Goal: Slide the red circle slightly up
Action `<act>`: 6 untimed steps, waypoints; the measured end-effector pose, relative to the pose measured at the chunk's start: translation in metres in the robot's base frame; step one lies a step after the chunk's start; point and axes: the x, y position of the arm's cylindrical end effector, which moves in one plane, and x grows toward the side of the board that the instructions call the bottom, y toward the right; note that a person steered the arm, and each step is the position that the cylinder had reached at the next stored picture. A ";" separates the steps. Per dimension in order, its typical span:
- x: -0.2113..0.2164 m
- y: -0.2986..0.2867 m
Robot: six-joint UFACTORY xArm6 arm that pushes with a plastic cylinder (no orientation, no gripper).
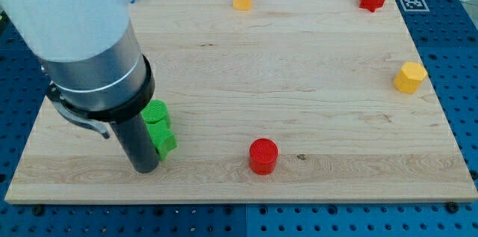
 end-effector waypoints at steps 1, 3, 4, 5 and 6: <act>-0.002 0.000; 0.003 0.042; 0.012 0.084; 0.026 0.123; 0.027 0.150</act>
